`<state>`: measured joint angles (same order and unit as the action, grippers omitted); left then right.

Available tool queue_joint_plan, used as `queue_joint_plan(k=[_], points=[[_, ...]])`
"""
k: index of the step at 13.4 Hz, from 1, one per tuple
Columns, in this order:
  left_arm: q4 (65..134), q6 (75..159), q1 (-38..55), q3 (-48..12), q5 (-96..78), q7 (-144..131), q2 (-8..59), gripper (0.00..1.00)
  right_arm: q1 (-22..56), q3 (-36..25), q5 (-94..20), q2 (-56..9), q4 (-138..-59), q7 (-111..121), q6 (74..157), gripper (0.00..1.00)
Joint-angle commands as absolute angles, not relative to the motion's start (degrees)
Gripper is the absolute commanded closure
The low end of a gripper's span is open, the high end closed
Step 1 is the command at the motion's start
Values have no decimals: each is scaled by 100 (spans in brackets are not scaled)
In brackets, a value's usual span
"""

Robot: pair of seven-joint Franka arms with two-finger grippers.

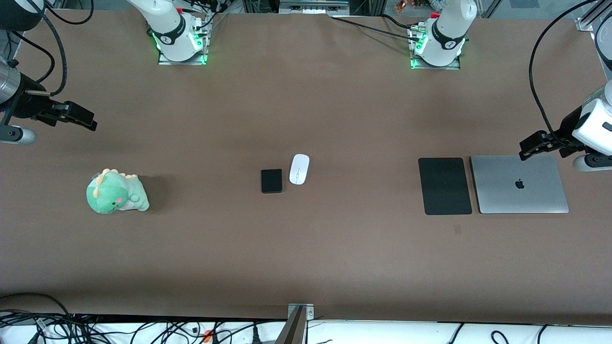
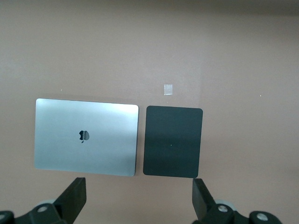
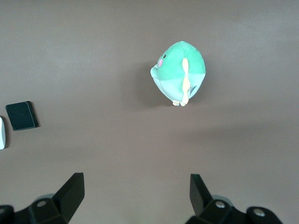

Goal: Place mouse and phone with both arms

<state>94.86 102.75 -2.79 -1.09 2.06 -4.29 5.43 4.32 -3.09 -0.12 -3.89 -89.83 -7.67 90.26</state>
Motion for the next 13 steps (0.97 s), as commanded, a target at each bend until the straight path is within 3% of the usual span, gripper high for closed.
queue_joint_plan(k=[1,13], points=[[9352,10151,-308,-149,220,-501,571,0,360,-246,53,-439,-8842,-721,8886,0],[9360,10169,-290,-193,150,-667,624,0,360,-246,53,-431,-8842,-712,8886,0]])
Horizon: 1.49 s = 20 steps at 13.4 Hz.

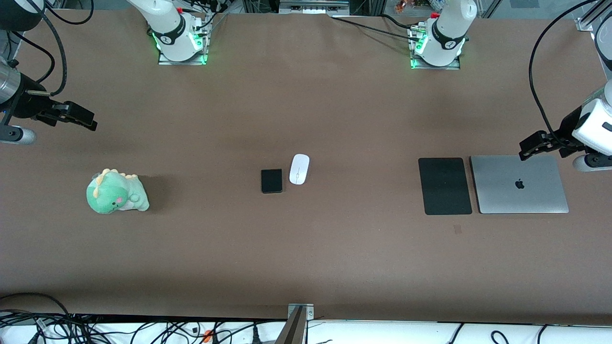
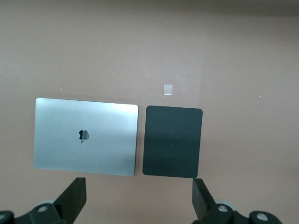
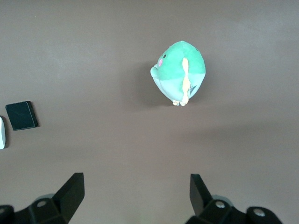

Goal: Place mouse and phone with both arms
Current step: 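Reach the left gripper to the white mouse and grasp it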

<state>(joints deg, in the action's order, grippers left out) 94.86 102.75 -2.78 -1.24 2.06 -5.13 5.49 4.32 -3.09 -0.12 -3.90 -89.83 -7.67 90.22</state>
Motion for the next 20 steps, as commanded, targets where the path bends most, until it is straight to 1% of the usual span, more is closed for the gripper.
queue_joint_plan(k=[1,4,6,8,10,13,14,17,20], points=[[9352,10195,-220,-219,132,-790,737,0,360,-246,53,-431,-8842,-712,8886,0],[9334,10344,-97,-631,-218,-958,1097,0,360,-246,53,-431,-8842,-712,8859,0],[9334,10704,-35,-1140,-281,-1289,1361,0,360,-246,53,-439,-8842,-712,8859,0],[9203,10766,166,-1431,-316,-1774,1668,0,360,-246,53,-431,-8842,-712,8859,0],[8668,10767,569,-1477,-360,-1880,2177,0,360,-246,53,-439,-8842,-712,8859,0],[8132,10784,1245,-1477,-492,-2354,2942,0,360,-246,53,-439,-8842,-721,8859,0],[8052,10802,1500,-1468,-475,-2477,3153,0,360,-246,53,-439,-8842,-712,8859,0],[7972,11380,2125,-1459,-448,-2995,3707,0,360,-246,53,-439,-8842,-712,8859,0],[7980,12416,2653,-1433,-422,-3199,4200,0,360,-246,53,-439,-8833,-712,8859,0]])
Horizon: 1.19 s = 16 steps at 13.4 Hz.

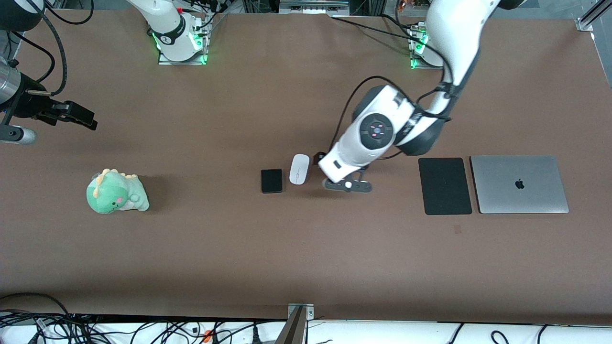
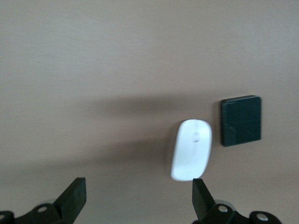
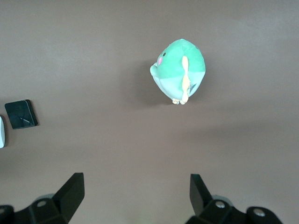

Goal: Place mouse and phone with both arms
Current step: 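Reach the left gripper to the white mouse and grasp it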

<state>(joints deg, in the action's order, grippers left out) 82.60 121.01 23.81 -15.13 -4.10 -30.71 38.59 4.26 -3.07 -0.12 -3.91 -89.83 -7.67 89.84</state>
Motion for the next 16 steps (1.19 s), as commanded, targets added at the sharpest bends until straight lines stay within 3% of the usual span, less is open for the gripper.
queue_joint_plan(k=[1,7,10,16], points=[[7972,12576,2767,-1433,-422,-3199,4358,0,360,-246,53,-431,-8833,-712,8859,0],[7972,13104,3357,-1336,-413,-3286,4974,0,360,-246,44,-431,-8833,-712,8859,0],[7980,13104,3778,-924,-413,-3313,5071,0,360,-246,44,-439,-8824,-712,8868,0],[7700,13122,3806,-888,-422,-3331,5299,0,360,-246,26,-431,-8833,-712,8859,0]])
